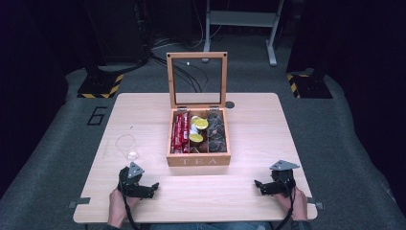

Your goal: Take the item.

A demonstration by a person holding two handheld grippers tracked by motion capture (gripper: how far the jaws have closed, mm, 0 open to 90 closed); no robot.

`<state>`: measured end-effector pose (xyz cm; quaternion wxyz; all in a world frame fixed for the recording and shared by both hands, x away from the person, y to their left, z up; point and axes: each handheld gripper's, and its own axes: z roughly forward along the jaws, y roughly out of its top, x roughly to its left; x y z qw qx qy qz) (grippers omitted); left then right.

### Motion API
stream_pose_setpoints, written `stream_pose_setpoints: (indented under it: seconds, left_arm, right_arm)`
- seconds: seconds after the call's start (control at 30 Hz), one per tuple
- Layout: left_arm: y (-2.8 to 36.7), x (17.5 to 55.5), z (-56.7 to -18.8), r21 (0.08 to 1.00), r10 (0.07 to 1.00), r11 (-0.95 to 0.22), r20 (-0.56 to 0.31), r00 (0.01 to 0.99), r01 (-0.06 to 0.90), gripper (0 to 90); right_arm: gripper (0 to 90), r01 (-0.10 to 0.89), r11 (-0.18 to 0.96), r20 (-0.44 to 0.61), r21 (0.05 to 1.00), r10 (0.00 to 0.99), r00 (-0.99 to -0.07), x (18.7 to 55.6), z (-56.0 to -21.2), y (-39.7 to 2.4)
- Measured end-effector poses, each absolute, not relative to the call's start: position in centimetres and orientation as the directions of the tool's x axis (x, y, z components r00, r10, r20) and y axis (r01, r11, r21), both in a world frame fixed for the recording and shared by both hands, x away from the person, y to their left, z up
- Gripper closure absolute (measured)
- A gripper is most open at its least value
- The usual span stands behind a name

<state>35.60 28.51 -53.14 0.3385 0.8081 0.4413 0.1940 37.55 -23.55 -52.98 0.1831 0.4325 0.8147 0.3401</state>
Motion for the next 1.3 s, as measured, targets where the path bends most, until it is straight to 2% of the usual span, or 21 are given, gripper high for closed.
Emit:
stream_pose_setpoints:
  seconds: [0.3,0.67,1.3]
  left_arm:
    - [28.7,35.6,-52.4,0.717,0.825,-0.390,-0.006,0.565,0.578,0.1]
    - [28.0,35.6,-49.5,0.718,0.790,-0.423,-0.006,0.612,0.553,0.5]
    - [24.0,38.4,-44.6,0.738,0.695,-0.487,0.003,0.719,0.468,2.1]
  right_arm:
    - [0.0,0.580,0.395,-0.004,0.713,0.829,-0.559,37.6,-53.0,-23.6]
    - [0.0,0.580,0.395,-0.004,0.713,0.829,-0.560,37.5,-53.0,-23.6]
    - [0.0,0.580,0.395,-0.004,0.713,0.829,-0.560,37.6,-53.0,-23.6]
